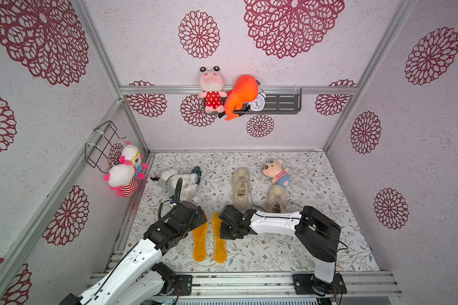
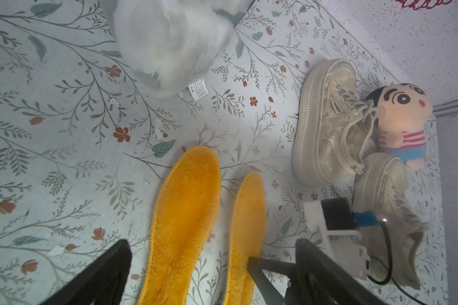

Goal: Remove the insole from the shoe
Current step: Place the insole at the center of the board.

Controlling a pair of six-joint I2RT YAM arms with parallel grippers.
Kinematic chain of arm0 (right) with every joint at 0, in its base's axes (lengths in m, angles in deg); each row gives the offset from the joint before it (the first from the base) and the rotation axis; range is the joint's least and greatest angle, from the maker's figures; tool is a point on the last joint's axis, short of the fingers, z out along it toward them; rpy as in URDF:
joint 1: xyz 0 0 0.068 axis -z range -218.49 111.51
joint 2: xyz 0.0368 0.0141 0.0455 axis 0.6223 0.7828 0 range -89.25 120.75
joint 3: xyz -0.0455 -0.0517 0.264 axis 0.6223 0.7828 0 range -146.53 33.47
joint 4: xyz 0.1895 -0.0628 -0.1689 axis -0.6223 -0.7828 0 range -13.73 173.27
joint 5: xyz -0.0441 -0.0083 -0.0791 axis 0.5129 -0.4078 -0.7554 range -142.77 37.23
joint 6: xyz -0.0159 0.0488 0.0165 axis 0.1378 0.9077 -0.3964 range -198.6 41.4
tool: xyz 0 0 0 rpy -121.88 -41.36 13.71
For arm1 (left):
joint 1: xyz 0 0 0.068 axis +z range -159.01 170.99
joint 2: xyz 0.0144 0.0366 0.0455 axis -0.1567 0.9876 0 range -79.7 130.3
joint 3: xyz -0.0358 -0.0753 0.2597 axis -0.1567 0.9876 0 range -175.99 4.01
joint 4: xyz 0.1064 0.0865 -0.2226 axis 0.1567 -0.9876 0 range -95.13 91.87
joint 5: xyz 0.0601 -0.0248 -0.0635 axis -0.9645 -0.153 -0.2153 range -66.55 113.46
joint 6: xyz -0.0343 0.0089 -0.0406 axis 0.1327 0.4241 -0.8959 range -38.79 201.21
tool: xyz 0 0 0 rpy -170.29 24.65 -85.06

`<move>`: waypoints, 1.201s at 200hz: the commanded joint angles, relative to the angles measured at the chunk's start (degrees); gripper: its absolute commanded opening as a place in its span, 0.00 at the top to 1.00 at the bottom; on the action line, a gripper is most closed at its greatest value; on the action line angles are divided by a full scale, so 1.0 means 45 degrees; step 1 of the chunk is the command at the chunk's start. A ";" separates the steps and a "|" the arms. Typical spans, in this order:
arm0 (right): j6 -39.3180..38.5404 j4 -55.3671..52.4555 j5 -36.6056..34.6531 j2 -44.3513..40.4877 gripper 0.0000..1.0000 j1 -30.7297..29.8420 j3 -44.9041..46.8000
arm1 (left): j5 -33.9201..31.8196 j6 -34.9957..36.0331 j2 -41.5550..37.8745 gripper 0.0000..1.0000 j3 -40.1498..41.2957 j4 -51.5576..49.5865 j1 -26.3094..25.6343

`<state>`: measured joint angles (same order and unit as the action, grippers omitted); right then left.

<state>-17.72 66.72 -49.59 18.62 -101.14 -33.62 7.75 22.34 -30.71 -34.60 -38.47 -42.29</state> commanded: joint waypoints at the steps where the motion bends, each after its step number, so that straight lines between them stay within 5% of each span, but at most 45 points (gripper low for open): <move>1: 0.0494 0.0040 -0.0605 -0.0527 1.00 0.0075 -0.0057 | -0.0102 -0.0189 0.0021 0.00 0.0091 0.0272 0.0131; 90: 0.0014 -0.0925 -0.0643 0.0471 1.00 0.0037 -0.1366 | -0.0162 -0.0252 -0.0105 0.00 0.0201 0.0181 0.0188; 150: -0.1265 -0.2819 -0.2119 -0.1410 0.61 -0.0081 -0.1756 | -0.0182 -0.0219 0.0045 0.00 0.0202 0.0384 0.0231; 179: -0.1883 -0.5043 -0.3335 -0.3142 0.58 0.0087 -0.1708 | -0.0146 -0.0130 0.0226 0.00 0.0124 0.0606 0.0285; 240: -0.3354 -0.8595 -0.4699 -0.7882 0.54 0.4151 0.1241 | 0.0105 0.0094 0.0775 0.00 0.0029 0.1396 0.0412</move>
<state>-27.84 38.15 -66.38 -11.89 -89.86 -32.97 7.79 22.07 -28.35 -34.43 -35.36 -41.20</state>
